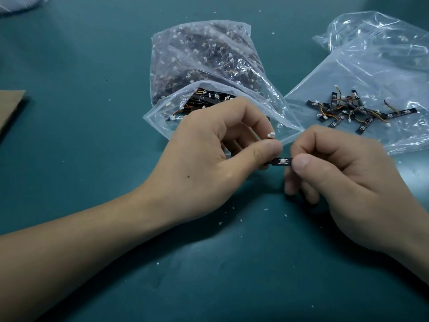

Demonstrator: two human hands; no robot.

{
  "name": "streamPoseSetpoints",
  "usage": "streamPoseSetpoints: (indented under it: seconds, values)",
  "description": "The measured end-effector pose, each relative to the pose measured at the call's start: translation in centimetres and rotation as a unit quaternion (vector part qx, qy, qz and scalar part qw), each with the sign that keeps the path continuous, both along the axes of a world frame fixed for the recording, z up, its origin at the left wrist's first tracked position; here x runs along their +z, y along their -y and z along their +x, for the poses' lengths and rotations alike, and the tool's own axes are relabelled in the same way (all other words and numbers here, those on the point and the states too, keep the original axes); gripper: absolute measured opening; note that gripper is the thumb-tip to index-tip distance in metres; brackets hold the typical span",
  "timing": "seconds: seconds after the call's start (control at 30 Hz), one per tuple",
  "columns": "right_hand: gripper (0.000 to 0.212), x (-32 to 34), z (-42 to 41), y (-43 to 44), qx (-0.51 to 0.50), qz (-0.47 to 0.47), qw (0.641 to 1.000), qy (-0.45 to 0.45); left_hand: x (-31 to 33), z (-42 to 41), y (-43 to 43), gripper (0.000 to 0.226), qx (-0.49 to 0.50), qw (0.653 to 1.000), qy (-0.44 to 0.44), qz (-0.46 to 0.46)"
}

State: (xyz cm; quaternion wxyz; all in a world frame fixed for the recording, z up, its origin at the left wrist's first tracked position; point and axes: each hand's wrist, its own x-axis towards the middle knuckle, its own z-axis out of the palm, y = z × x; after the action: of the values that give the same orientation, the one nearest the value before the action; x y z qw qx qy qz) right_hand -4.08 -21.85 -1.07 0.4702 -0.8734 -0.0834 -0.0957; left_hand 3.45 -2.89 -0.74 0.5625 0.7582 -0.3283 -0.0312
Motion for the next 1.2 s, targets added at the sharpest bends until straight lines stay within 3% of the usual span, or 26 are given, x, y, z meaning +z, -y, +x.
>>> streamPoseSetpoints:
  seconds: [0.17,0.23,0.37,0.7,1.2]
  values:
    - [0.023,-0.14,0.15,-0.16,0.008,-0.067,0.998,0.008,-0.05,0.03,0.0,0.01,-0.007,1.0,0.002,0.002]
    - [0.025,-0.13,0.15,-0.04,-0.005,-0.032,0.999,0.008,-0.15,-0.01,-0.02,0.004,-0.01,1.0,-0.013,0.016]
    - [0.024,0.05,0.19,0.14,-0.011,0.041,0.999,0.0,-0.23,-0.15,-0.1,0.012,-0.039,0.997,-0.025,0.066]
    - [0.023,-0.19,0.2,0.05,-0.015,-0.021,1.0,-0.003,0.14,-0.3,-0.2,0.014,-0.052,0.995,-0.009,0.086]
    - [0.026,-0.23,0.16,0.0,-0.008,-0.018,1.0,-0.011,-0.06,-0.26,-0.21,0.016,-0.043,0.996,0.001,0.083]
